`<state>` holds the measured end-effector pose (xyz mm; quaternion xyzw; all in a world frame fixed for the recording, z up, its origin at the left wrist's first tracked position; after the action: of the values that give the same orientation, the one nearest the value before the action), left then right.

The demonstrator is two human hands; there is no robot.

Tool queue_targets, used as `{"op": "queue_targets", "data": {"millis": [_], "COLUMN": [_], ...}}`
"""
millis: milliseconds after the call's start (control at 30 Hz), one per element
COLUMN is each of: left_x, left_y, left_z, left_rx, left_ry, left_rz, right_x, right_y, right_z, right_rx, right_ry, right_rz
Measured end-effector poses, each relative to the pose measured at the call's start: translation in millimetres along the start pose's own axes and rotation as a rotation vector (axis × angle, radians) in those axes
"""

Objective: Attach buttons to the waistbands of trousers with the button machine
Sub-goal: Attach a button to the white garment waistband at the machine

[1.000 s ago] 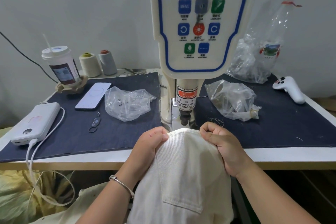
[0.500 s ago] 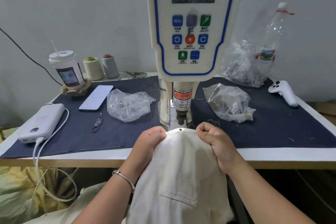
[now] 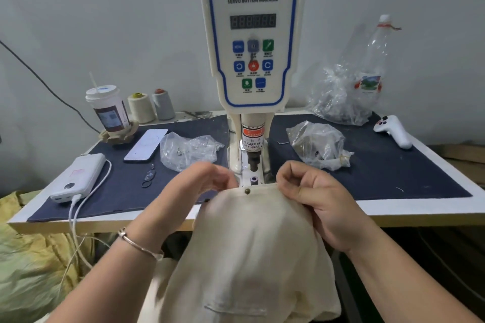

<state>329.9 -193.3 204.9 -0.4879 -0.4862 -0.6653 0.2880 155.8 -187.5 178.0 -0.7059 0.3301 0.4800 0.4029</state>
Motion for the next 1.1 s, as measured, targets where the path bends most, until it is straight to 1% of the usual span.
{"op": "queue_targets", "data": {"millis": [33,67,133,167,300,367,433,500,567,633,667,700,767,833,867,933,967,1033,1067,1100], "left_x": [7.0,14.0,28.1,33.8,41.8,43.8,44.9,46.4,47.4,47.1,46.0,44.1,37.1,27.2,22.8,15.7,13.2,13.1,18.4,24.9], "left_y": [1.4,2.8,3.0,2.0,-0.1,-4.6,-5.7,-1.0,6.0,13.8,18.1,23.8,39.5,56.9,63.7,72.1,76.6,85.1,82.5,76.1], "left_z": [3.5,8.0,21.1,29.6,41.2,45.6,52.8,61.7,70.5,78.2,81.0,83.9,88.5,95.4,99.8,108.0,110.2,110.9,109.0,106.2], "left_rx": [-0.025,-0.043,-0.065,-0.077,-0.026,-0.010,-0.032,-0.071,-0.123,-0.151,-0.156,-0.151,-0.109,-0.070,-0.079,-0.092,-0.048,0.162,0.275,0.357], "left_ry": [0.069,0.063,-0.021,-0.036,-0.059,-0.095,-0.123,-0.160,-0.189,-0.201,-0.206,-0.203,-0.168,-0.073,0.000,0.148,0.213,0.293,0.276,0.226], "left_rz": [-0.050,-0.087,-0.156,-0.204,-0.475,-0.521,-0.521,-0.503,-0.418,-0.305,-0.256,-0.222,-0.199,-0.216,-0.229,-0.336,-0.453,-0.736,-0.819,-0.851], "right_x": [-5.1,-9.3,-15.5,-18.5,-23.2,-23.1,-22.7,-16.7,2.1,30.5,45.7,58.2,72.3,71.3,66.9,56.2,48.9,29.1,18.7,9.1], "right_y": [-6.8,-13.4,-26.2,-32.5,-47.6,-46.6,-36.3,-14.3,8.1,19.8,23.0,24.5,24.5,23.4,22.0,16.1,10.2,-9.1,-20.2,-31.4], "right_z": [1.8,3.2,5.1,6.2,13.1,17.7,24.1,32.6,41.7,49.2,50.5,50.3,49.3,46.4,44.5,41.3,40.8,43.0,45.9,49.5], "right_rx": [-0.007,-0.010,-0.010,-0.007,0.015,-0.025,-0.121,-0.256,-0.394,-0.508,-0.533,-0.532,-0.472,-0.381,-0.335,-0.228,-0.167,-0.060,-0.031,-0.021], "right_ry": [0.006,0.013,0.040,0.060,0.103,0.094,0.069,-0.020,-0.202,-0.360,-0.398,-0.415,-0.405,-0.323,-0.262,-0.113,-0.013,0.236,0.362,0.481], "right_rz": [0.050,0.123,0.253,0.294,0.369,0.388,0.395,0.448,0.616,0.848,0.948,0.998,0.960,0.884,0.894,0.992,1.036,1.056,1.047,1.052]}}
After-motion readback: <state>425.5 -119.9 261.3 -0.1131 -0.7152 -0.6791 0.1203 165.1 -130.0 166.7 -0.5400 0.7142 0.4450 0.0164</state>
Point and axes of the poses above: each hand's wrist, its own z-axis away from the middle knuckle, its own y-axis out of the back of the hand, x = y × z, the point moved 4 cm from there along -z, towards the middle knuckle, and after that the axes turned 4 degrees about y, right-handed, at the moved point
